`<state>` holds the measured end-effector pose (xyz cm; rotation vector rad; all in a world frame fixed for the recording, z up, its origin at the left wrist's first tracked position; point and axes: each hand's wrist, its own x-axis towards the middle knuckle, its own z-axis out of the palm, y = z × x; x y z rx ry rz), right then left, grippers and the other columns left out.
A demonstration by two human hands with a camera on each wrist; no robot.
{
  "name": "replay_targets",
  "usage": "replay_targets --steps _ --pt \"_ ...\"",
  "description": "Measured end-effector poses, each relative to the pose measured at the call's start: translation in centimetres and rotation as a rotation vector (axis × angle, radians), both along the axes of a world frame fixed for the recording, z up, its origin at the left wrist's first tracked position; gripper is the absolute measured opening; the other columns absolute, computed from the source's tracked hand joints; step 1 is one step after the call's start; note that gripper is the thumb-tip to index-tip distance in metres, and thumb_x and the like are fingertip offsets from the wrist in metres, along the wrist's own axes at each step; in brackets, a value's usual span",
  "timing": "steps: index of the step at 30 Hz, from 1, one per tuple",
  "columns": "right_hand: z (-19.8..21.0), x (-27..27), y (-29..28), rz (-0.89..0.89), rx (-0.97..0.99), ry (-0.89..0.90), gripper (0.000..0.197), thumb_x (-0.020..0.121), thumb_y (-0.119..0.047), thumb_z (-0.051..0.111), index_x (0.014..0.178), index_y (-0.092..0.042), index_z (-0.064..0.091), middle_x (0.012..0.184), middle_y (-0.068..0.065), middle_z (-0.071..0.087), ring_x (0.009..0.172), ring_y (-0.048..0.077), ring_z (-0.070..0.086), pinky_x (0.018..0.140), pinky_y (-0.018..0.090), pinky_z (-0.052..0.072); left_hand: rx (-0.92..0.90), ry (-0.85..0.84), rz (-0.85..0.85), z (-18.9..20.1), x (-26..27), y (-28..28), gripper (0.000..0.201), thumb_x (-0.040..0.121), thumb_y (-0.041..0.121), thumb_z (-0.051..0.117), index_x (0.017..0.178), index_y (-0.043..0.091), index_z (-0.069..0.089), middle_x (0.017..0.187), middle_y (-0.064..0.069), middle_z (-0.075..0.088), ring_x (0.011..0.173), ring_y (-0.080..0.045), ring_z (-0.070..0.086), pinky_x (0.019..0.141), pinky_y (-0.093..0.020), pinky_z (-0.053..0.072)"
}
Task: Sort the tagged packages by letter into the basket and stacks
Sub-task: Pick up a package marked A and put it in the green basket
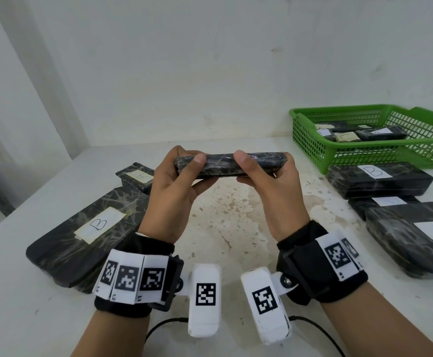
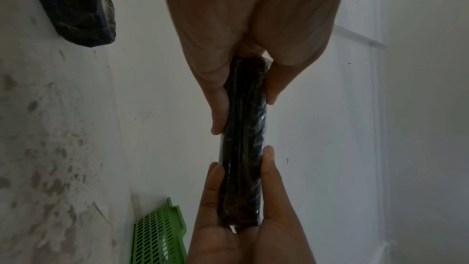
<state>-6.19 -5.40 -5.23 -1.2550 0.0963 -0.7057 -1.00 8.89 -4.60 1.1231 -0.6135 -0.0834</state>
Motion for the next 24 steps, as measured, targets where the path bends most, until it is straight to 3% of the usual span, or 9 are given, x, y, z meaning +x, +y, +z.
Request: replay_targets --steps 3,8,11,13,15,17,19,22,24 --pt "0.0 0.0 -0.2 -0.013 -0.023 -0.007 0.042 0.071 -0.027 0.082 0.098 -0.013 0.052 0.088 -0.002 0.068 0.078 0.006 0.070 0.078 0.029 0.059 -0.020 0.044 -0.010 -0.2 0.2 0.0 0.016 0.095 0.014 0.054 0.080 0.015 0.050 0.089 -0.003 0.068 0.096 -0.020 0.068 0.089 -0.035 0.056" --pt "0.6 -0.5 0.2 0.039 -0.036 -0.038 0.045 0.072 -0.042 0.070 0.103 -0.015 0.052 0.096 -0.002 0.065 0.086 0.010 0.068 0.063 0.029 0.057 -0.109 0.132 0.034 0.1 0.3 -0.1 0.017 0.101 0.013 0.048 0.084 0.010 0.047 0.088 -0.004 0.066 0.095 -0.021 0.067 0.084 -0.035 0.058" --pt "1.2 -0.8 -0.1 0.112 0.007 -0.010 0.048 0.088 -0.053 0.048 0.119 -0.016 0.051 0.109 0.007 0.068 0.073 0.019 0.069 0.046 0.028 0.050 -0.260 0.233 -0.003 0.2 0.6 0.2 0.014 0.102 0.015 0.045 0.094 0.005 0.050 0.108 -0.019 0.061 0.111 -0.033 0.062 0.082 -0.036 0.059" --pt "1.4 -1.0 -0.2 0.208 0.090 0.001 0.042 0.099 -0.048 0.038 0.122 -0.018 0.054 0.106 0.006 0.069 0.061 0.020 0.065 0.041 0.025 0.045 -0.307 0.297 -0.046 0.4 0.6 0.4 0.018 0.102 0.015 0.044 0.095 0.002 0.053 0.118 -0.024 0.056 0.116 -0.038 0.059 0.080 -0.035 0.059" --pt "1.5 -1.0 -0.3 0.342 0.206 -0.020 0.040 0.101 -0.045 0.033 0.119 -0.018 0.058 0.107 0.005 0.068 0.061 0.019 0.066 0.039 0.022 0.044 -0.292 0.326 -0.078 0.5 0.6 0.3 0.021 0.102 0.016 0.043 0.106 -0.001 0.054 0.123 -0.027 0.056 0.117 -0.039 0.060 0.080 -0.034 0.060" --pt "1.5 -1.0 -0.3 0.468 0.314 -0.054 0.039 0.101 -0.042 0.032 0.114 -0.019 0.060 0.105 0.003 0.070 0.070 0.022 0.071 0.040 0.021 0.047 -0.283 0.349 -0.090 0.4 0.6 0.3 0.026 0.102 0.017 0.044 0.116 -0.003 0.052 0.126 -0.029 0.055 0.119 -0.040 0.059 0.080 -0.034 0.060" --pt "1.6 -1.0 -0.3 0.547 0.399 -0.096 0.036 0.098 -0.038 0.037 0.110 -0.016 0.063 0.103 0.004 0.073 0.079 0.024 0.074 0.043 0.021 0.052 -0.263 0.381 -0.084 0.3 0.7 0.4 0.024 0.102 0.018 0.045 0.115 -0.001 0.053 0.125 -0.027 0.057 0.123 -0.041 0.057 0.080 -0.035 0.060" --pt "1.4 -0.8 -0.6 0.558 0.463 -0.169 0.032 0.091 -0.030 0.046 0.107 -0.009 0.064 0.099 0.008 0.074 0.085 0.028 0.074 0.059 0.023 0.059 -0.152 0.426 -0.022 -0.1 1.2 0.5 0.017 0.100 0.022 0.050 0.100 0.007 0.057 0.126 -0.021 0.058 0.123 -0.035 0.059 0.081 -0.045 0.061" --pt "1.0 -0.5 -0.6 0.511 0.404 -0.194 0.028 0.089 -0.027 0.049 0.105 -0.008 0.063 0.096 0.006 0.073 0.086 0.026 0.072 0.070 0.025 0.059 -0.075 0.447 0.051 -0.3 1.3 0.5 0.018 0.098 0.027 0.053 0.110 0.013 0.057 0.136 -0.016 0.056 0.125 -0.030 0.056 0.082 -0.048 0.057"
